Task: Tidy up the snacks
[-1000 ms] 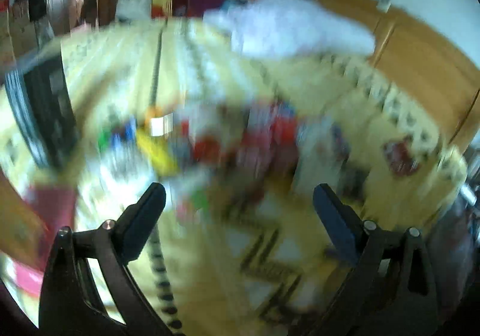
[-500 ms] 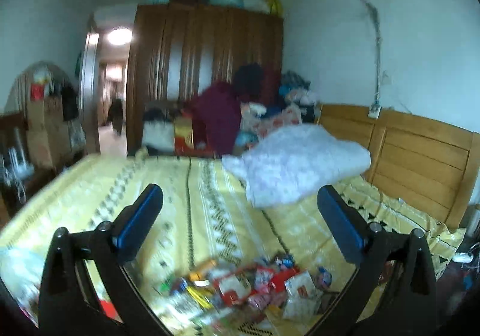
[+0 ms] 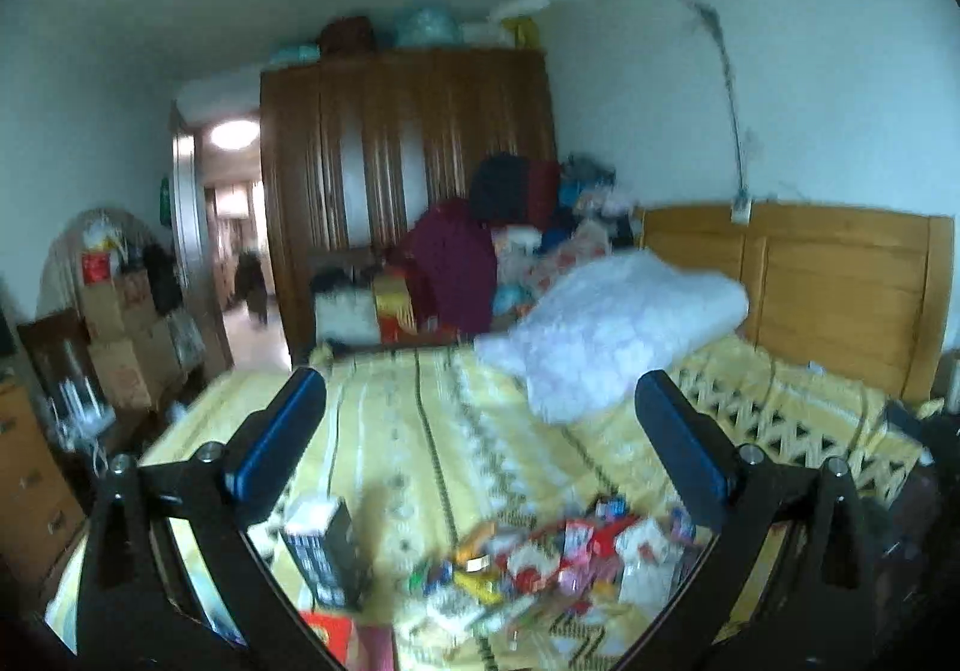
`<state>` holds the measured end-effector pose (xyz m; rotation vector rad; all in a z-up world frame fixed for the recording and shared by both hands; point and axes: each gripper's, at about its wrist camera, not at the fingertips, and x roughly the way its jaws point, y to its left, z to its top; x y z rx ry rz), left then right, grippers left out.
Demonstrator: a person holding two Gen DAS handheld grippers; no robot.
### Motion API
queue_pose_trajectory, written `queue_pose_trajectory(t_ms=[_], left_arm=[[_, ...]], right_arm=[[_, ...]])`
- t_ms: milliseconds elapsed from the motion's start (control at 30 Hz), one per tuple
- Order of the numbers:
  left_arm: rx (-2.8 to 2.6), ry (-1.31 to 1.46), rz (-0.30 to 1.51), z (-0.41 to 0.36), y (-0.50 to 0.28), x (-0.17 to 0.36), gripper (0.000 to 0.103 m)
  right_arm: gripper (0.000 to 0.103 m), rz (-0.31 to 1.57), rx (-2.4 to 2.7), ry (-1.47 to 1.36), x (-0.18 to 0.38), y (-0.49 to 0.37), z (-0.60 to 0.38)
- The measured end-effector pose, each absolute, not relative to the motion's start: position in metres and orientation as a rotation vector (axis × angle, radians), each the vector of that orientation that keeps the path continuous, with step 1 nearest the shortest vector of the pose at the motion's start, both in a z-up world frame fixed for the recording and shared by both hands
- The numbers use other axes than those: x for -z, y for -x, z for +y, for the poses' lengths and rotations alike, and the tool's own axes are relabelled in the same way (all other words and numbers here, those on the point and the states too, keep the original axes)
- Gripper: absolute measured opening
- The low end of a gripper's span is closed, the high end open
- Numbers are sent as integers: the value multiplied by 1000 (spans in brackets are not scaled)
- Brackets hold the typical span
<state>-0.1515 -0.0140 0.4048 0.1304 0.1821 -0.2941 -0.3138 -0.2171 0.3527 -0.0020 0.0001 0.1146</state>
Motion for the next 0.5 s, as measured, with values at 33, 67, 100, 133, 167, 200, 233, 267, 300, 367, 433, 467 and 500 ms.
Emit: queue_pose_trajectory(t_ms=[33, 67, 100, 133, 167, 200, 233, 267, 300, 367, 433, 467, 500], left_arm=[[292, -128, 216, -13, 137, -394, 103], [299, -123, 292, -15, 110, -372, 103], [302, -118, 344, -17, 90, -354, 103], [308, -113, 398, -18, 74, -335, 103], [322, -107, 496, -25, 42, -305, 102], [326, -110, 558, -29, 20, -284, 101], [328, -111, 605, -30, 2, -264, 96], [330, -102, 682, -35, -31, -236, 91], [325, -88, 729, -36, -51, -220, 86], [289, -40, 841, -34, -101, -182, 69], [250, -14, 890, -33, -135, -160, 66], [227, -12, 916, -35, -155, -144, 66], [210, -15, 933, -38, -170, -134, 66]], right_arm=[[103, 25, -96, 6, -346, 312, -217], [103, 55, -86, 11, -337, 309, -218], [103, 91, -72, 12, -325, 303, -222], [103, 127, -60, 4, -315, 294, -226], [103, 157, -53, -6, -309, 286, -228], [103, 208, -48, -26, -293, 270, -232], [103, 235, -48, -43, -284, 257, -236], [103, 275, -57, -72, -270, 237, -241], [103, 325, -68, -105, -256, 213, -248], [94, 405, -98, -139, -232, 168, -253], [73, 524, -153, -188, -203, 100, -260], [70, 601, -190, -239, -185, 61, -265], [68, 653, -200, -278, -170, 29, -270]])
